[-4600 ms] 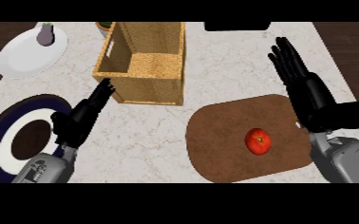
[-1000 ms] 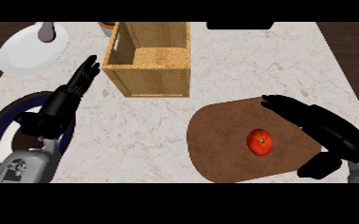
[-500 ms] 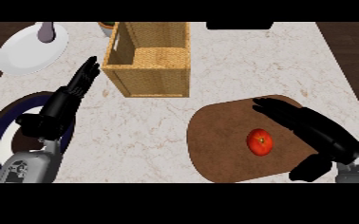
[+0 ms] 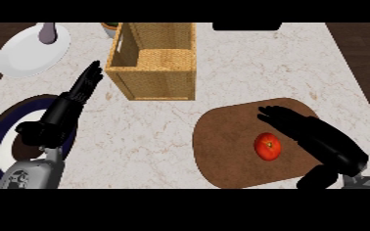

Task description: Pick the tomato from the cutting board and place it in the basket

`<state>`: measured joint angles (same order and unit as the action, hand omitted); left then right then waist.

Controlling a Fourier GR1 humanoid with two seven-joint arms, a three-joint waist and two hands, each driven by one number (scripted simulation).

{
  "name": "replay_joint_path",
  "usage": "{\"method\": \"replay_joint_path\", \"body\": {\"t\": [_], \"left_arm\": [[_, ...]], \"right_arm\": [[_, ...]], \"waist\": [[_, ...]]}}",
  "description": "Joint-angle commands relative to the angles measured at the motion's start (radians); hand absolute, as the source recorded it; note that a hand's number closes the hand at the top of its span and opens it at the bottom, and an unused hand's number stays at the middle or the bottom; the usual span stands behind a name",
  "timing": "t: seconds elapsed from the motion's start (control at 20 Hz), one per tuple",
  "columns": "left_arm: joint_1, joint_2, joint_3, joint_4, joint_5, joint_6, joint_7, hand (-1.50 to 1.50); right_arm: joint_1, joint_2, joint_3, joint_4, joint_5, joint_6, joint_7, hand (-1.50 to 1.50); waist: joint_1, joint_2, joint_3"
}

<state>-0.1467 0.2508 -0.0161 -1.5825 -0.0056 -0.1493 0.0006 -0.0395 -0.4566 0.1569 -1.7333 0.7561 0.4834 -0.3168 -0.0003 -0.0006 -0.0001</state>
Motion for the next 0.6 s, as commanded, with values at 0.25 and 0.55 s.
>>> {"method": "replay_joint_path", "body": {"t": [0.25,0.55], "left_arm": [[0.021,0.008,0.062,-0.093,0.015,-0.058,0.056,0.00],[-0.061,-0.064,0.018,0.011,-0.057,-0.017,0.041,0.00]], "right_arm": [[0.049,0.048,-0.001,0.010,0.098,-0.025,-0.040,-1.50],[0.009,0.151,0.080,0.157,0.231,-0.127,-0.010,-1.50]], "waist": [[0.000,-0.001,0.000],[-0.001,0.001,0.000]]}}
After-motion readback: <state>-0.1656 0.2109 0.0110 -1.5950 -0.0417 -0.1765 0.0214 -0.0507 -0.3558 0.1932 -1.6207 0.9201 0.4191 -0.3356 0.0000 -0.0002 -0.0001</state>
